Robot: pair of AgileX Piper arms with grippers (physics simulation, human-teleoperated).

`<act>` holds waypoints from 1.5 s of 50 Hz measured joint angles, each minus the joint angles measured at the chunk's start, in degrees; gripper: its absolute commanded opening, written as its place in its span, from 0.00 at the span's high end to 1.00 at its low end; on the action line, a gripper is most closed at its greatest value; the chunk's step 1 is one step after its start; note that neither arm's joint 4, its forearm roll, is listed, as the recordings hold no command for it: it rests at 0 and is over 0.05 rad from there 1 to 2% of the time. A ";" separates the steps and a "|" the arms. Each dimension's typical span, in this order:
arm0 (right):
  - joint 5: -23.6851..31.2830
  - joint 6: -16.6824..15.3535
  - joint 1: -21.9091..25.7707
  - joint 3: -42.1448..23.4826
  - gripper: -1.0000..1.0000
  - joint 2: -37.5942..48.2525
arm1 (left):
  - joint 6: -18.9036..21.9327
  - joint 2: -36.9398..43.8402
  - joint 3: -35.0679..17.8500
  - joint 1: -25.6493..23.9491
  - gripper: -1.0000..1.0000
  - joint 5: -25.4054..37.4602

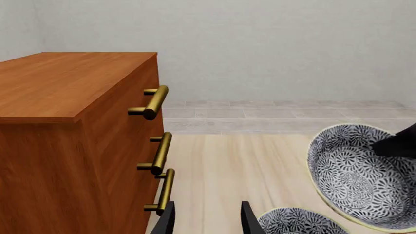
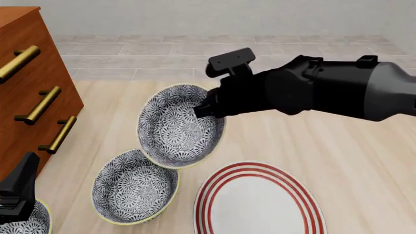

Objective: Pick up the bowl and put it in the front on the plate.

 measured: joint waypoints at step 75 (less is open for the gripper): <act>2.63 1.76 -5.57 15.74 1.00 -14.93 | 0.00 0.00 0.00 0.00 0.00 0.00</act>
